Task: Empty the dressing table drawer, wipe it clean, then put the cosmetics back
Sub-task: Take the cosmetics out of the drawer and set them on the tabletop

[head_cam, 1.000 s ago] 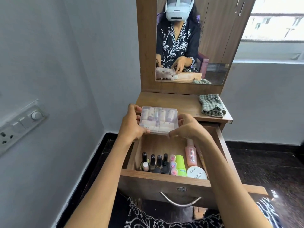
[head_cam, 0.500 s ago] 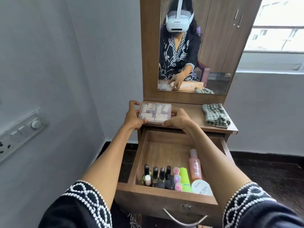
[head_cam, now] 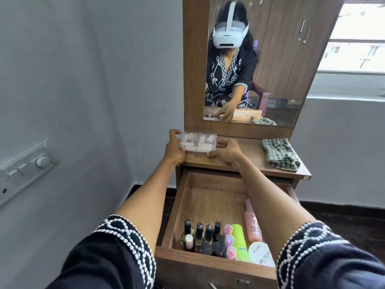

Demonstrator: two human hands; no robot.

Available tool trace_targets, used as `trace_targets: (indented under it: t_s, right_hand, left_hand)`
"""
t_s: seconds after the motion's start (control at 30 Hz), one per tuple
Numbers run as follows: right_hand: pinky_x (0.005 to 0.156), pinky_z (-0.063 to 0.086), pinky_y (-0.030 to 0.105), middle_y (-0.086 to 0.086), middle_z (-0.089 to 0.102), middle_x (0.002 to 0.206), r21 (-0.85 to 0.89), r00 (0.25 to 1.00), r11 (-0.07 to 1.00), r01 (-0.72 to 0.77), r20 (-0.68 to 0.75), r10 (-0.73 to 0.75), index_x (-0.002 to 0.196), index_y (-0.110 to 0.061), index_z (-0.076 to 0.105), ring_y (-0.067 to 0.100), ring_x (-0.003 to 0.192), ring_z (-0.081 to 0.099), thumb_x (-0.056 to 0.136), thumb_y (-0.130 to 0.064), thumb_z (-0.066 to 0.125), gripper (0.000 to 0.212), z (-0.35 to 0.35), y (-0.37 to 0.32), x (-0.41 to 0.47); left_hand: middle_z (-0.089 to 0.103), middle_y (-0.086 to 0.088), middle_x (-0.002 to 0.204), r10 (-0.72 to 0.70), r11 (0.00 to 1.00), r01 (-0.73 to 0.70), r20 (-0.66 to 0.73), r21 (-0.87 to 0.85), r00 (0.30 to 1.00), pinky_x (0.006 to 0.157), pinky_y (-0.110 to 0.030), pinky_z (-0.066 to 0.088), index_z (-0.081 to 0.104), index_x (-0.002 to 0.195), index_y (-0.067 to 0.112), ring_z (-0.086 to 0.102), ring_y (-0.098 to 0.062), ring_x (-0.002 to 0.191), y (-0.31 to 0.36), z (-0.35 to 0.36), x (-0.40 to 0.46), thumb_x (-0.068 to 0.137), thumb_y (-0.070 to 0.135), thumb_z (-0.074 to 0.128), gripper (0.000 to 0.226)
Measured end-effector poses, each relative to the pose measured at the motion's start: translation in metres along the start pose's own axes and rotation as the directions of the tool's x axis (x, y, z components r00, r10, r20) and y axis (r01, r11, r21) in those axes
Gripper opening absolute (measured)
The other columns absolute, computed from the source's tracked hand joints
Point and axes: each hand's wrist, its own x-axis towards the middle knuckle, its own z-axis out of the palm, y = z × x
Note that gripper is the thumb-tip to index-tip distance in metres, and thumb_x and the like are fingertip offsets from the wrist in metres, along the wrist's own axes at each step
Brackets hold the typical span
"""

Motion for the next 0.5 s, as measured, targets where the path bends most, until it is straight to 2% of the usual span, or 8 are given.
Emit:
trace_targets:
  t_s: [0.13, 0.27, 0.37, 0.5]
  right_hand:
    - [0.078, 0.044, 0.019, 0.003, 0.064, 0.109, 0.047, 0.995, 0.999, 0.0, -0.1, 0.005, 0.115, -0.004, 0.061, 0.011, 0.091, 0.057, 0.058, -0.004, 0.087, 0.063, 0.004, 0.003, 0.006]
    - [0.056, 0.039, 0.013, -0.001, 0.064, 0.087, 0.069, 0.974, 0.998, 0.008, -0.228, 0.007, 0.087, -0.013, 0.064, 0.006, 0.072, 0.057, 0.058, -0.006, 0.088, 0.038, 0.011, 0.007, 0.01]
    - [0.056, 0.04, 0.015, -0.002, 0.063, 0.082, 0.07, 0.968, 0.997, 0.008, -0.252, 0.01, 0.081, -0.015, 0.064, 0.006, 0.069, 0.057, 0.058, -0.007, 0.088, 0.034, 0.012, 0.008, 0.013]
    - [0.052, 0.037, 0.012, -0.005, 0.062, 0.079, 0.061, 0.968, 0.998, 0.03, -0.25, -0.014, 0.081, -0.016, 0.064, 0.002, 0.066, 0.055, 0.058, -0.007, 0.088, 0.034, 0.012, 0.01, 0.014]
  left_hand:
    - [0.052, -0.015, 0.128, -0.013, 1.0, 0.011, -0.131, -0.019, 0.991, 0.08, -0.021, 0.041, 0.027, 0.128, 0.016, 0.049, -0.014, 0.095, -0.002, 0.009, 0.003, 0.09, -0.009, 0.041, 0.048]
    - [0.057, -0.014, 0.12, -0.037, 0.999, 0.028, -0.291, -0.037, 0.956, 0.08, -0.025, 0.04, 0.033, 0.124, 0.013, 0.053, -0.017, 0.092, -0.003, 0.021, 0.002, 0.09, -0.004, 0.045, 0.04]
    - [0.06, -0.013, 0.113, -0.029, 0.999, 0.02, -0.379, -0.027, 0.925, 0.074, -0.024, 0.038, 0.038, 0.119, 0.011, 0.051, -0.015, 0.085, -0.004, 0.025, 0.001, 0.089, -0.001, 0.047, 0.033]
    - [0.061, -0.012, 0.109, -0.005, 1.0, 0.003, -0.389, -0.005, 0.921, 0.071, -0.025, 0.037, 0.04, 0.117, 0.009, 0.051, -0.014, 0.082, -0.005, 0.026, 0.002, 0.09, 0.0, 0.046, 0.029]
